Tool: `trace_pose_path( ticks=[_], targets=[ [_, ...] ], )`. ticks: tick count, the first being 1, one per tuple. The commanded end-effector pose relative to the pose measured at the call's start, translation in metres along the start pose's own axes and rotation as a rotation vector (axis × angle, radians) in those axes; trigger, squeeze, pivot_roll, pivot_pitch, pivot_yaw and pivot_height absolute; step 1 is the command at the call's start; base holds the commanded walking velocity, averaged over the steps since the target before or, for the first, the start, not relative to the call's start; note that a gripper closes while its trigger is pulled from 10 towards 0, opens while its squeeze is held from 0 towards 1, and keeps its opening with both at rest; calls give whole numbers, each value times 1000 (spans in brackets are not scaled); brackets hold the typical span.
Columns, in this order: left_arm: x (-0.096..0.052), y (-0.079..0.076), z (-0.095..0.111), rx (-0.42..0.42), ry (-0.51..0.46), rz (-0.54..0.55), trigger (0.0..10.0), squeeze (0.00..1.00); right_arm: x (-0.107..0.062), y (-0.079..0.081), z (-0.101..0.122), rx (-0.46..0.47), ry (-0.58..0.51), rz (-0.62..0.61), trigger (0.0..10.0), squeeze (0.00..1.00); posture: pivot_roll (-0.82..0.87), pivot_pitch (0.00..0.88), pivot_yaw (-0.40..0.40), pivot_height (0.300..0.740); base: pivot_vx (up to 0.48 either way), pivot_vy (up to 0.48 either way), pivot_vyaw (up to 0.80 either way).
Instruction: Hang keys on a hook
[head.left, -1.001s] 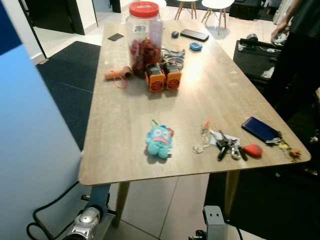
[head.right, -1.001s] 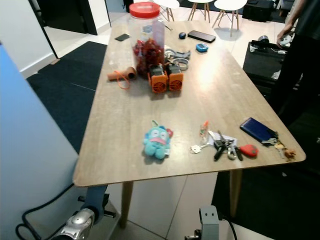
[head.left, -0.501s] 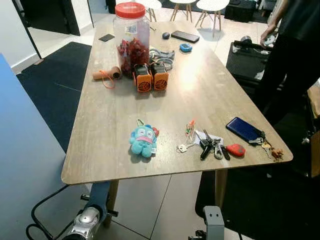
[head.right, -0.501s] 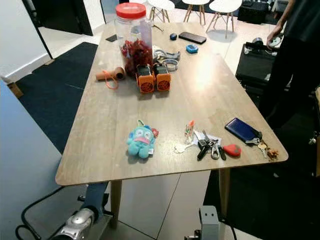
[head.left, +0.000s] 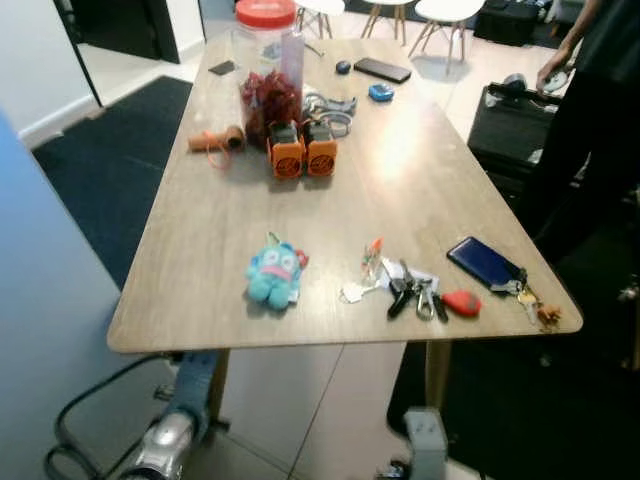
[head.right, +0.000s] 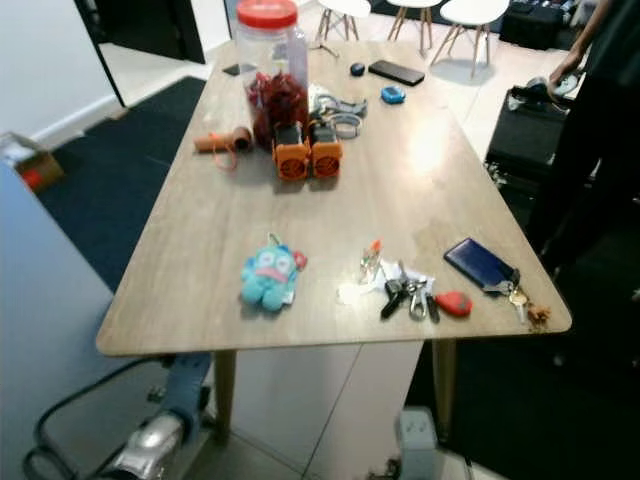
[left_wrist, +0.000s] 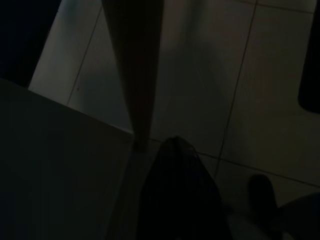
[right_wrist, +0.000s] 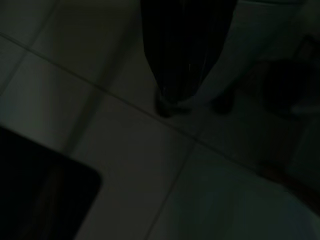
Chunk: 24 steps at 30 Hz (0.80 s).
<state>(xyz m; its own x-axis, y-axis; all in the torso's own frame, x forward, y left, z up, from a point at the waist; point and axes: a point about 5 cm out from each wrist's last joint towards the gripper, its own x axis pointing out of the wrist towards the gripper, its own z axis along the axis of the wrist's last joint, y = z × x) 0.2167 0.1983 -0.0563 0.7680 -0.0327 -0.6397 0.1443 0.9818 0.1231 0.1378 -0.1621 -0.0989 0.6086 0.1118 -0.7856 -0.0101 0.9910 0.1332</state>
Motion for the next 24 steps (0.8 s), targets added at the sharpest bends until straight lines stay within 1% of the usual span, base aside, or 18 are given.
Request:
trace_pose_path(
  ticks=[1, 15, 18, 24],
  targets=[
    [-1, 1, -4, -3, 14, 2, 10000, 0, 0, 5, -2, 14, 3, 12, 10000, 0, 104, 47, -9, 740, 0, -360, 0],
    [0, 2, -2, -3, 11, 3, 10000, 0, 0, 4, -2, 19, 5, 9, 10000, 0, 107, 46, -2, 740, 0, -358, 0],
    [0, 2, -1, -17, 15, 8, 10000, 0, 0, 4, -2, 20, 6, 8, 10000, 0, 109, 45, -1, 740, 0, 0, 0],
    [1, 2, 0, -9, 13, 14, 10000, 0, 0, 4, -4, 23, 12, 4, 10000, 0, 113, 44, 2, 740, 0, 0, 0]
  ],
)
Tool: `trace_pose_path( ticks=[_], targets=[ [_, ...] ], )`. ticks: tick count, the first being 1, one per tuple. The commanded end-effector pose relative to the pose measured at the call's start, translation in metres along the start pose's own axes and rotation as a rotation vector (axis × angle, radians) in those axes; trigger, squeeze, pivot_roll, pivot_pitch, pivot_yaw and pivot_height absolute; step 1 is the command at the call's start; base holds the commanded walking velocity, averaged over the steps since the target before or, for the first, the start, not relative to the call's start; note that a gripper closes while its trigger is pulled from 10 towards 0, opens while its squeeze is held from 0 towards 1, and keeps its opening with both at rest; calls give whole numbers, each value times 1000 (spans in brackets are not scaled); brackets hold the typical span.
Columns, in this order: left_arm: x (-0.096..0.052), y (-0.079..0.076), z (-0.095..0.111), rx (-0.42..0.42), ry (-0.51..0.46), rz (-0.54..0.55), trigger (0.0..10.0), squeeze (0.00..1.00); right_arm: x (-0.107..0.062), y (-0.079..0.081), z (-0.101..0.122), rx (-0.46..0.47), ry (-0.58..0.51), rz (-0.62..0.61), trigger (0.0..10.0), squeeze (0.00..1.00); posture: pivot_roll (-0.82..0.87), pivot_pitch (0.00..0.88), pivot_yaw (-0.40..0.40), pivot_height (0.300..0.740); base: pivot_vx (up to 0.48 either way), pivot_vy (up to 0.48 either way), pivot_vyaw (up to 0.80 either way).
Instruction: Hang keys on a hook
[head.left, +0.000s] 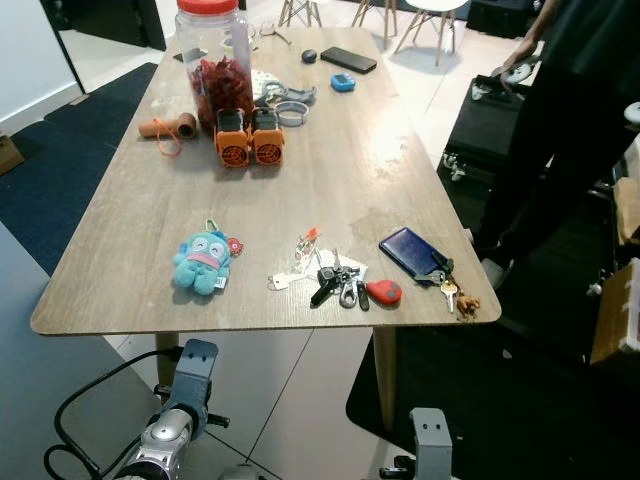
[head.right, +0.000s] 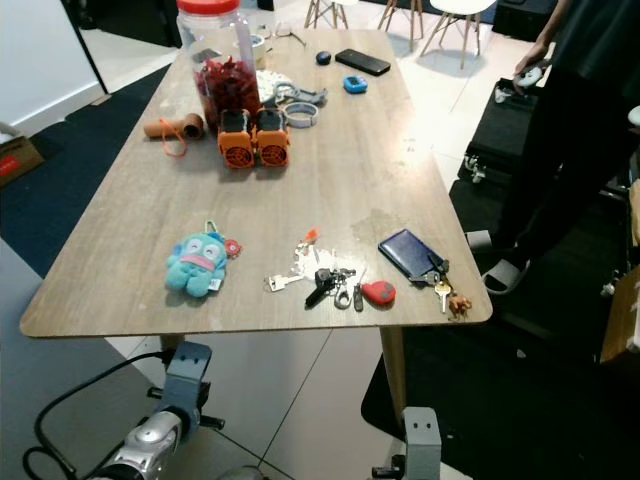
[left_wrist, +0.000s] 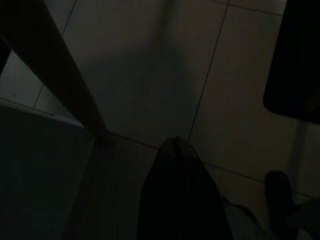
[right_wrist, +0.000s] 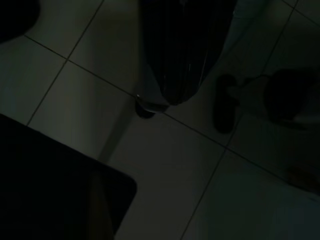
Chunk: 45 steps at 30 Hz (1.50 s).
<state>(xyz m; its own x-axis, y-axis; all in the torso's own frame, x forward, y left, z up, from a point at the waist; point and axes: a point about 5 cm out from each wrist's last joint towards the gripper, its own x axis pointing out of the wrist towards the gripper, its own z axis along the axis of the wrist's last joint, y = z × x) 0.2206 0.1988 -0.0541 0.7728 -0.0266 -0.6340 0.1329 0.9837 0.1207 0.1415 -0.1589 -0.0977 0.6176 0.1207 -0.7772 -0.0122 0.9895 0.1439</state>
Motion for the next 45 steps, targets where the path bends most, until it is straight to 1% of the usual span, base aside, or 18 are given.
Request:
trace_pose_path(
  ticks=[1, 8, 15, 16, 17, 21, 22, 23, 26, 29, 31, 32, 34, 36, 37, 38, 41, 45],
  targets=[
    [-1, 1, -3, 4, 20, 8, 10000, 0, -2, 0, -7, 18, 24, -7, 10000, 0, 114, 43, 2, 740, 0, 0, 0],
    [0, 1, -3, 7, 20, 14, 10000, 0, -4, -6, -8, 18, 21, -31, 10000, 0, 113, 42, 2, 740, 0, 0, 0],
    [0, 0, -2, 7, 20, 21, 10000, 0, -12, -38, -4, 9, -22, -166, 10000, 0, 108, 40, -5, 740, 0, 0, 0],
    [0, 0, -3, 6, 22, 23, 10000, 0, -17, -56, -1, 22, -52, -242, 10000, 0, 105, 41, -4, 740, 0, 0, 0],
    [0, -1, -4, 4, 24, 24, 10000, 0, -30, -90, 6, 59, -115, -387, 10000, 0, 102, 41, -3, 740, 0, 0, 0],
    [-1, -1, -5, 5, 27, 24, 10000, 0, -40, -112, 13, 85, -162, -481, 10000, 0, 98, 42, 0, 740, 0, 0, 0],
    [-1, -1, -6, 7, 31, 23, 10000, 0, -50, -132, 22, 117, -218, -562, 10000, 0, 94, 41, 2, 740, 0, 0, 0],
    [-1, -1, -6, 7, 31, 23, 10000, 0, -50, -132, 22, 117, -218, -562, 10000, 0, 94, 41, 2, 740, 0, 0, 0],
    [-2, -1, -8, 12, 38, 20, 10000, 0, -78, -177, 50, 177, -378, -734, 10000, 0, 85, 40, 7, 740, 0, 0, 0],
    [-2, -1, -8, 16, 40, 16, 10000, 0, -90, -194, 71, 190, -471, -790, 10000, 0, 79, 39, 9, 740, 0, 0, 0],
    [-1, -1, -7, 21, 41, 11, 10000, 0, -102, -209, 103, 188, -599, -820, 10000, 0, 72, 37, 11, 740, 0, 0, 0],
    [-1, -2, -7, 27, 43, 4, 10000, 0, -108, -212, 141, 172, -725, -784, 10000, 0, 72, 37, 11, 740, 0, 0, 0],
    [-1, -2, -7, 31, 44, 0, 10000, 0, -109, -211, 154, 164, -765, -757, 10000, 0, 68, 33, 13, 740, 0, 0, 0],
    [0, -4, -7, 57, 55, -19, 10000, 0, -105, -196, 199, 110, -876, -614, 10000, 0, 67, 31, 14, 740, 0, 0, 0],
    [0, -6, -8, 76, 65, -31, 10000, 0, -101, -178, 227, 50, -937, -492, 10000, 0, 67, 31, 14, 740, 0, 0, 0],
    [0, -6, -8, 76, 65, -31, 10000, 0, -101, -178, 227, 50, -937, -492, 10000, 0, 67, 31, 14, 740, 0, 0, 0],
    [-1, -7, -9, 84, 71, -36, 10000, 0, -87, -124, 270, -105, -994, -207, 10000, 0, 67, 31, 14, 740, 0, 0, 0],
    [-1, -8, -10, 84, 74, -36, 10000, 0, -75, -66, 291, -234, -995, 46, 10000, 0, 67, 22, 8, 740, 0, 0, 0]
  ],
)
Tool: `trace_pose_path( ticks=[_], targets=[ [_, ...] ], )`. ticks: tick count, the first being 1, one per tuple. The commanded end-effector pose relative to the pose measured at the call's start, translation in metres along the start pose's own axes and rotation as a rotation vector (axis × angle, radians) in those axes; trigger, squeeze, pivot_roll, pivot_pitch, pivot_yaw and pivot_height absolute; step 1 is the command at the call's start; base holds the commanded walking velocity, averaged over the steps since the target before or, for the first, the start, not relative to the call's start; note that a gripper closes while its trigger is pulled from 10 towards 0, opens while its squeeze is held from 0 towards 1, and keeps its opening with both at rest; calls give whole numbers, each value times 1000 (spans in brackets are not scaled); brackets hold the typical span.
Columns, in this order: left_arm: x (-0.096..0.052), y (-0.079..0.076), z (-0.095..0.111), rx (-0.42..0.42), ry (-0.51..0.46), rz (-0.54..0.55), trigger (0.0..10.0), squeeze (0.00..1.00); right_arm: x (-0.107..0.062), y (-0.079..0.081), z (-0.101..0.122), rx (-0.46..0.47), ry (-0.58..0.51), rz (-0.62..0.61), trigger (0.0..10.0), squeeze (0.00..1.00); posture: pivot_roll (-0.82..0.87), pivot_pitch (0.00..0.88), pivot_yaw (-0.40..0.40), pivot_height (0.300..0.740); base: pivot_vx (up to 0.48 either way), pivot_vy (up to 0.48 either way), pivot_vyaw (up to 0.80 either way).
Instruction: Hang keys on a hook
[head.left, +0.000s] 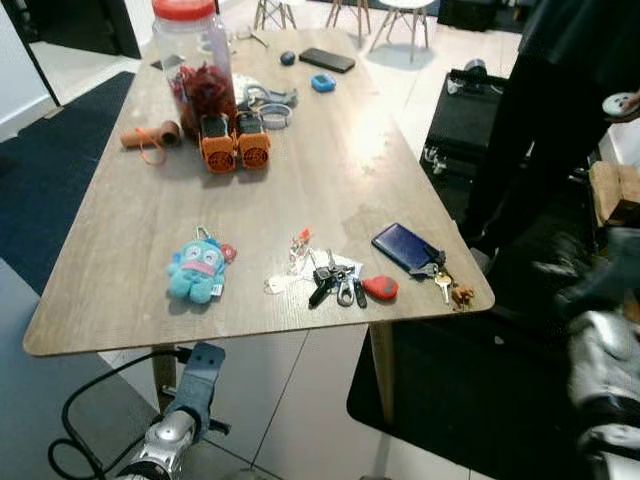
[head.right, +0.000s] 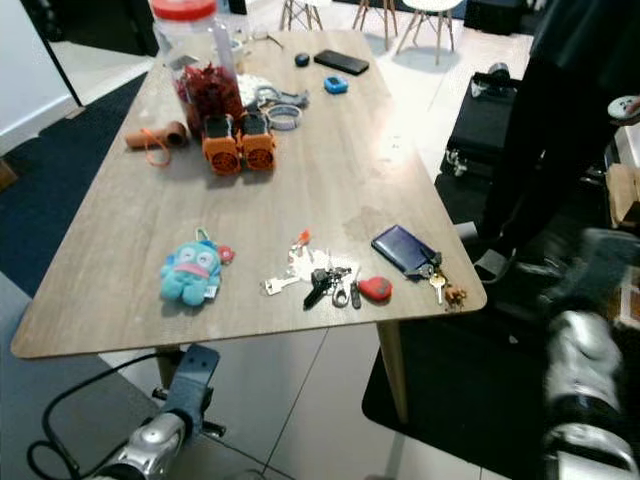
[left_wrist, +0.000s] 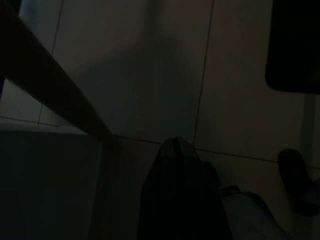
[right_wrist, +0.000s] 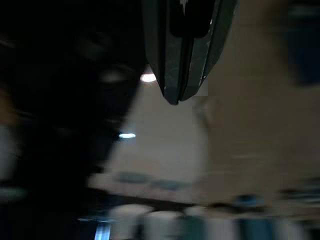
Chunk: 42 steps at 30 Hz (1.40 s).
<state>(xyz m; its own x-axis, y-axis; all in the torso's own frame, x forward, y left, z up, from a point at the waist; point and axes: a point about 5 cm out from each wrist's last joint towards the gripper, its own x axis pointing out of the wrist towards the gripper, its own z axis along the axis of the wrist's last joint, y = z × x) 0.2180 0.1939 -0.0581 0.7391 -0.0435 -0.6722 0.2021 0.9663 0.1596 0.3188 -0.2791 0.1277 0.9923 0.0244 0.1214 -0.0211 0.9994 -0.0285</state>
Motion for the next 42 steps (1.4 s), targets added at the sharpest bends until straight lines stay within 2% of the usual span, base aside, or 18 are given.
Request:
trace_pose_path(
  ticks=[1, 2, 3, 4, 5, 10, 12, 13, 14, 15, 16, 17, 23, 24, 26, 27, 35, 42],
  targets=[
    [-1, -3, -6, 8, 28, -10, 10000, 0, 7, 22, 2, -3, 14, 120, 10000, 0, 67, 22, 8, 740, 0, 0, 0],
    [-1, -3, -6, 8, 28, -10, 10000, 0, 10, 34, 3, -1, 13, 171, 10000, 0, 67, 22, 8, 740, 0, 0, 0],
    [-1, -3, -6, 8, 30, -9, 10000, 0, 14, 62, 4, 4, 18, 297, 10000, 0, 70, 25, 6, 740, 0, 0, 0],
    [-1, -3, -6, 8, 30, -9, 10000, 0, 14, 62, 4, 4, 18, 297, 10000, 0, 70, 25, 6, 740, 0, 0, 0],
    [-1, -3, -6, 7, 30, -8, 10000, 0, 14, 74, 3, 6, 25, 352, 10000, 0, 72, 26, 6, 740, 0, 0, 0],
    [-2, -3, -7, 5, 30, -6, 10000, 0, 12, 95, 1, -3, 45, 463, 10000, 0, 75, 29, 5, 740, 0, 0, 0],
    [-2, -2, -8, 2, 32, -2, 10000, 0, 7, 109, -3, -63, 79, 567, 10000, 0, 77, 37, 5, 740, 0, 0, 0],
    [-2, -1, -9, 0, 33, -1, 10000, 0, 4, 112, -5, -81, 94, 592, 10000, 75, 77, 42, 8, 740, 0, 0, 0],
    [-2, -1, -9, 0, 33, -1, 10000, 0, 4, 112, -5, -81, 94, 592, 10000, 75, 77, 42, 8, 740, 0, 0, 0],
    [-3, -1, -9, -2, 34, 1, 10000, 0, 2, 112, -6, -92, 104, 592, 10000, 341, 77, 44, 9, 740, 0, 0, 0],
    [-3, 0, -10, -3, 35, 2, 10000, 0, 0, 111, -6, -91, 116, 584, 10000, 886, 77, 45, 9, 740, 0, 0, 0],
    [-3, 0, -10, -5, 36, 2, 10000, 0, -2, 109, -7, -79, 125, 571, 10000, 1000, 75, 48, 11, 740, 0, 0, 0],
    [-3, -1, -10, -7, 36, 1, 10000, 0, -11, 114, -9, -85, 167, 597, 10000, 1000, 72, 54, 12, 740, 0, 0, 0],
    [-3, -2, -9, -8, 35, 0, 10000, 0, -14, 116, -10, -92, 170, 603, 10000, 553, 72, 56, 12, 740, 0, 0, 0],
    [-2, -2, -9, -8, 34, -1, 10000, 0, -15, 117, -10, -95, 171, 605, 10000, 553, 72, 56, 12, 740, 0, 0, 0],
    [-2, -2, -9, -9, 34, -1, 10000, 0, -16, 118, -10, -95, 174, 608, 10000, 0, 72, 58, 12, 740, 0, 0, 0],
    [-3, -3, -11, -8, 38, -3, 10000, 0, -19, 121, -13, -56, 213, 584, 10000, 0, 66, 62, 14, 740, 0, 0, 0],
    [-3, -3, -12, -10, 37, -3, 10000, 0, -25, 141, -13, -37, 230, 671, 10000, 0, 72, 66, 11, 740, 0, 0, 0]
  ],
)
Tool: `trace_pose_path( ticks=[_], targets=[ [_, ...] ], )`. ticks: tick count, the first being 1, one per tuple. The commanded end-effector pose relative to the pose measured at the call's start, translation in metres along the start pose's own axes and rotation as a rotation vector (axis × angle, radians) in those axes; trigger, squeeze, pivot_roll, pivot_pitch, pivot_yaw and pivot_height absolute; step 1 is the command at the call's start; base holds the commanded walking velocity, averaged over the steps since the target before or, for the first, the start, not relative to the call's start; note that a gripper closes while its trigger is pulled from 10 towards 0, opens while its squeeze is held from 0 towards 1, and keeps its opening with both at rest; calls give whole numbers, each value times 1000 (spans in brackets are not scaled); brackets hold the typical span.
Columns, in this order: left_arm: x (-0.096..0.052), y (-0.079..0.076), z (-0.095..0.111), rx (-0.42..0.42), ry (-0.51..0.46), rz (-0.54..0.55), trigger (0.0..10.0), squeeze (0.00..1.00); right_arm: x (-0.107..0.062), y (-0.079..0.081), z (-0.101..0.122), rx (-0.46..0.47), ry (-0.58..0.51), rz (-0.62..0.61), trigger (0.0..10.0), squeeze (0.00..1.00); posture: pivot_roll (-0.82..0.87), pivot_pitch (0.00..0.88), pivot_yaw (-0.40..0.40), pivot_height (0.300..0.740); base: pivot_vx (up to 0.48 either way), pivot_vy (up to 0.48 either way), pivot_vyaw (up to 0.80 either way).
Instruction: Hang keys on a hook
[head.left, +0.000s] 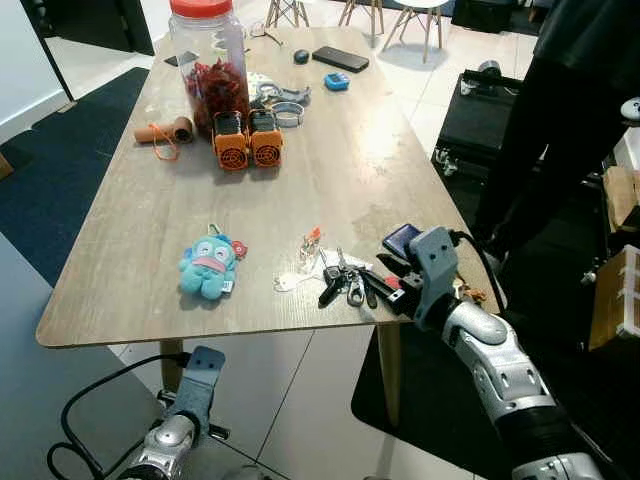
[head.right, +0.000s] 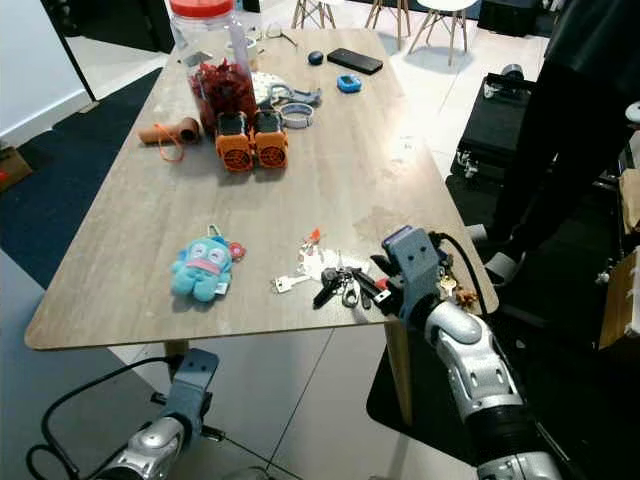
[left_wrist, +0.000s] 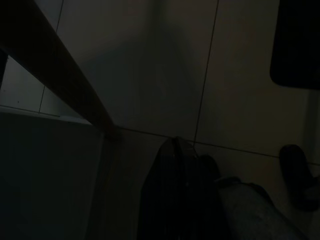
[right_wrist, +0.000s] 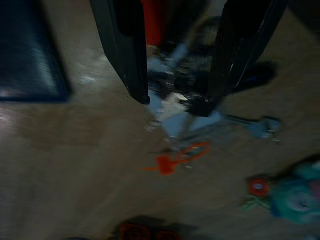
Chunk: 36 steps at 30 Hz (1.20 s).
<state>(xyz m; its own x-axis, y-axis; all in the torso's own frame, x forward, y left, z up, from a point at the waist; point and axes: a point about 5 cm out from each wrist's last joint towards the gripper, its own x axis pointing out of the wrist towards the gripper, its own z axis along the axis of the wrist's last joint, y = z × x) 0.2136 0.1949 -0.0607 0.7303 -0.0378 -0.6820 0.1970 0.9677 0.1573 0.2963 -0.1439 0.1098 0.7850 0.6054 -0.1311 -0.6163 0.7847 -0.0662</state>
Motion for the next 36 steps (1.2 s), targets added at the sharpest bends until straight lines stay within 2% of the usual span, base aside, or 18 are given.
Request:
trace_pose_path(
  ticks=[1, 4, 10, 13, 20, 31, 36],
  targets=[
    [-2, -3, -7, -5, 23, -5, 10000, 0, 1, 9, -3, 3, 21, 45, 10000, 0, 72, 66, 11, 740, 0, 0, 0],
    [-2, -3, -7, -6, 24, -4, 10000, 0, 1, 12, -3, 2, 31, 61, 10000, 0, 71, 69, 11, 740, 0, 0, 0],
    [-2, -3, -8, -6, 26, -4, 10000, 0, 1, 7, -4, 1, 38, 8, 10000, 16, 70, 71, 11, 740, 0, 0, 0],
    [-2, -3, -8, -6, 28, -5, 10000, 0, 5, 0, -4, 16, 31, -82, 10000, 0, 70, 74, 12, 740, 0, 0, 0],
    [-2, -4, -8, -6, 31, -8, 10000, 0, 17, -5, -3, 36, 30, -170, 10000, 0, 68, 80, 13, 740, 0, 0, 0],
    [-3, -3, -11, -8, 37, -3, 10000, 0, 32, 0, -2, 53, 38, -165, 10000, 0, 75, 85, 6, 740, 0, 0, 0],
    [-3, -2, -11, -9, 39, 0, 10000, 0, 37, 2, 3, 55, 2, -152, 10000, 0, 75, 85, 5, 740, 0, 0, 0]
  ],
)
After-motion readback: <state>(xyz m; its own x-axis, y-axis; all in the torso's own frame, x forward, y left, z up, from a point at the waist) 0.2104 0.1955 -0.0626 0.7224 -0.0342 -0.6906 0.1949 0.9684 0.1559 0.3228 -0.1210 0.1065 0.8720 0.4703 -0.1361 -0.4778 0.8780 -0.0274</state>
